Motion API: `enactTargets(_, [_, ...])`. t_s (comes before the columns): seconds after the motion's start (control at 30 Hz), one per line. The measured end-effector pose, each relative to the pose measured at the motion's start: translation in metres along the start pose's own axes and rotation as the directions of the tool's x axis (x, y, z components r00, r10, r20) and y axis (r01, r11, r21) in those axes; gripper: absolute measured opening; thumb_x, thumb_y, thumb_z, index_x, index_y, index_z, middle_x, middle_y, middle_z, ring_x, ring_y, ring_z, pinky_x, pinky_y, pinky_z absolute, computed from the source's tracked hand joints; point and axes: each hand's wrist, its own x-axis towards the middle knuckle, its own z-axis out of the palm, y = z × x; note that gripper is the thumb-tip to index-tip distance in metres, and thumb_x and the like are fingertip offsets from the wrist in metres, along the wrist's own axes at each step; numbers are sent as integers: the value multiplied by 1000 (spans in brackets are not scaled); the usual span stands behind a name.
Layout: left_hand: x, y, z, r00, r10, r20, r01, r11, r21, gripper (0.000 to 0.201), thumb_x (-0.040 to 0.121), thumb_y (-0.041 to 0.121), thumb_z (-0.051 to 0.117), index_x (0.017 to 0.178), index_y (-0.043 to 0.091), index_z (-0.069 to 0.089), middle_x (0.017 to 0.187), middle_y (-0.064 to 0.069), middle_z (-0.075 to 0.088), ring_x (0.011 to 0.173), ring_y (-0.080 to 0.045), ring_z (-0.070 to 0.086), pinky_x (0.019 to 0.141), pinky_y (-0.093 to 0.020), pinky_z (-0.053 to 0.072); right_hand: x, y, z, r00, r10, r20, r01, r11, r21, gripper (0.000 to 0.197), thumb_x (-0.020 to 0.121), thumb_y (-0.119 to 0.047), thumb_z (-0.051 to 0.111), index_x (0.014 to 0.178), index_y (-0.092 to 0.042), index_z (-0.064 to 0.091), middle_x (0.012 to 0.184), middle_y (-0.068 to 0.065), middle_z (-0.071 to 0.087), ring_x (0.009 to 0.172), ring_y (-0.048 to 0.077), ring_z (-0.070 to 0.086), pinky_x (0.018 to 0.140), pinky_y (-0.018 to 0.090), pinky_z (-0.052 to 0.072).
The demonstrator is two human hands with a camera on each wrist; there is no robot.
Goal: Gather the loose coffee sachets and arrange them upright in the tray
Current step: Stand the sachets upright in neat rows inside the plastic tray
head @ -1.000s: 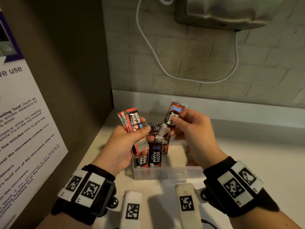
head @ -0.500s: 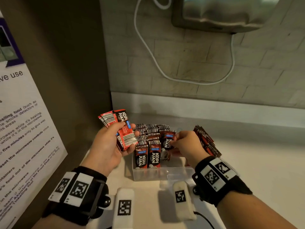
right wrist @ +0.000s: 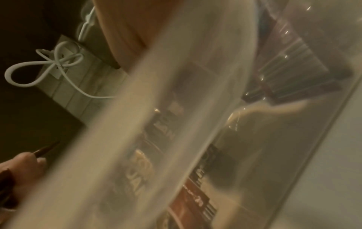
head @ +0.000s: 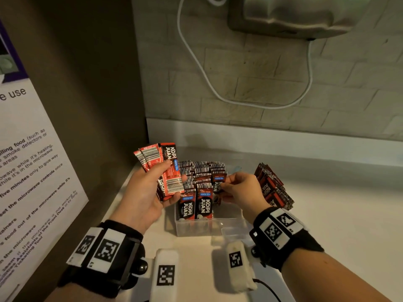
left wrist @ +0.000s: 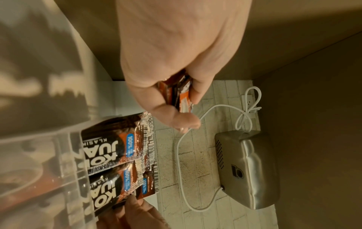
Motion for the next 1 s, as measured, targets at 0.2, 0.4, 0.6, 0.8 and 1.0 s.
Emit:
enactTargets(0.2, [-1, 0, 0, 1000, -12, 12, 12, 1000, -2, 9, 92, 23, 61, 99, 18, 61, 77, -4, 74, 67, -17, 72, 44, -23, 50, 2, 1, 1, 1000, -2, 16, 2, 1000, 17, 10, 87, 0, 63, 79, -4, 59, 81, 13, 69, 66, 20, 67, 57, 28, 56])
enactTargets(0.4, [-2, 1, 0, 999, -16, 35, 16, 1000, 2, 13, 90, 24, 62, 101, 16, 62, 78, -5, 74, 68, -17, 72, 44, -24, 51, 3, 4, 0, 1000, -9, -12, 9, 1000, 25, 14, 85, 1, 66, 80, -8, 56, 87, 17, 69, 73, 26, 68, 70, 41, 59])
enactTargets(0.6, [-2, 0, 1, 998, -17, 62, 17, 1000, 4, 11, 91, 11, 58, 101, 14, 62, 86, -10, 75, 73, -20, 73, 42, -24, 50, -7, -5, -3, 976, -172, -136, 172, 985, -10, 22, 81, -8, 74, 89, -12, 54, 80, 11, 64, 63, 21, 62, 69, 43, 57])
enactTargets(0.8, [-4, -3, 5, 995, -13, 94, 9, 999, 43, 10, 89, 9, 62, 98, 14, 64, 86, -12, 74, 74, -22, 71, 43, -26, 50, -32, -35, -9, 939, -310, -147, 324, 942, 86, 17, 82, -10, 73, 84, -14, 57, 76, 6, 59, 59, 16, 57, 53, 25, 48])
enactTargets(1.0, [-8, -13, 14, 984, 2, 176, -38, 979, 202, 14, 82, 14, 70, 96, 13, 68, 85, -9, 73, 68, -20, 68, 43, -23, 47, -53, -60, -5, 948, -260, 180, 222, 953, 206, 23, 82, -11, 72, 96, 1, 60, 71, 11, 57, 42, 12, 47, 38, 23, 38])
